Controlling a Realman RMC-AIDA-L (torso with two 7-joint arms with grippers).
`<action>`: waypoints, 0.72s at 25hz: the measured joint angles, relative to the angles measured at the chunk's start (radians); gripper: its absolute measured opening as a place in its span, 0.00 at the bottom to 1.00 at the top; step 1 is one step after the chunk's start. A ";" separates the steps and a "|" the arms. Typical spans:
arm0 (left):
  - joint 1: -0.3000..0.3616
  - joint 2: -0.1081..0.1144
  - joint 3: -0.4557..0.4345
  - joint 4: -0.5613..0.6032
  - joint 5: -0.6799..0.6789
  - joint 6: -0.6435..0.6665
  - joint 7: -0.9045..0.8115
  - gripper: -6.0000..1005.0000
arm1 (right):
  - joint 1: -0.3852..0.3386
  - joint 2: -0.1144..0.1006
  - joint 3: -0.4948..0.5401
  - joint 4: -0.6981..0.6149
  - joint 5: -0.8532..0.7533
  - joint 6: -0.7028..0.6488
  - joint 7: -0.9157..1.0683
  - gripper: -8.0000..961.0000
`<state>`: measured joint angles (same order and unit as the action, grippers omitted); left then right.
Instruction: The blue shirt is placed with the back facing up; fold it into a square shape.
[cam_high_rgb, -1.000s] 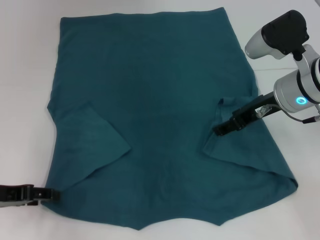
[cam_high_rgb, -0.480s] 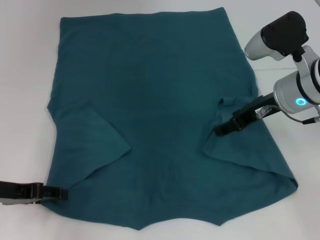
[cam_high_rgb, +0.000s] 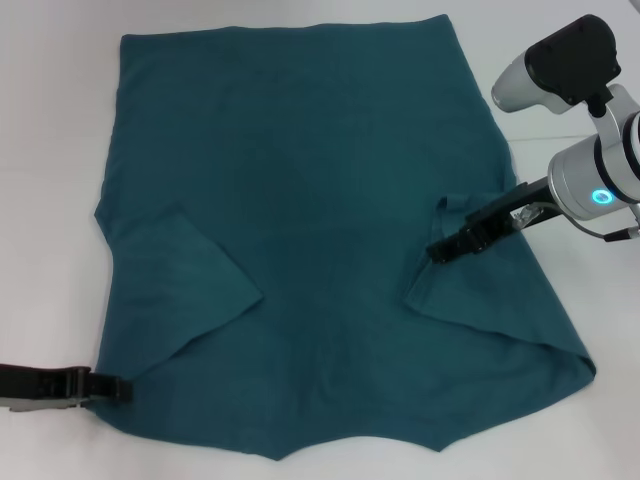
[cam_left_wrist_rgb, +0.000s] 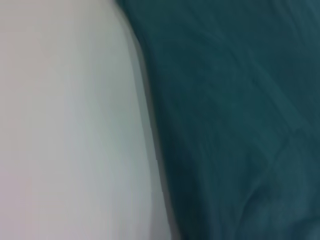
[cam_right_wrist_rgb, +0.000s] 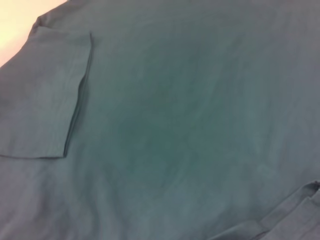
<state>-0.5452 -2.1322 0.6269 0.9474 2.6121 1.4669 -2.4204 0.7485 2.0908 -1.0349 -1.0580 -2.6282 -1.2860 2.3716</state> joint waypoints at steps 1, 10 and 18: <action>-0.002 0.000 0.000 -0.003 0.002 0.004 0.000 0.59 | -0.001 0.000 0.001 -0.002 0.001 0.001 0.000 0.86; -0.002 -0.002 0.001 -0.004 0.002 0.011 0.003 0.29 | -0.010 0.001 -0.004 -0.006 0.002 0.005 0.000 0.85; 0.002 -0.003 0.002 -0.006 0.000 0.001 0.006 0.06 | -0.011 0.003 -0.007 -0.007 0.004 0.004 0.001 0.86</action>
<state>-0.5434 -2.1357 0.6291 0.9417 2.6125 1.4678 -2.4141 0.7378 2.0940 -1.0416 -1.0648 -2.6245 -1.2821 2.3729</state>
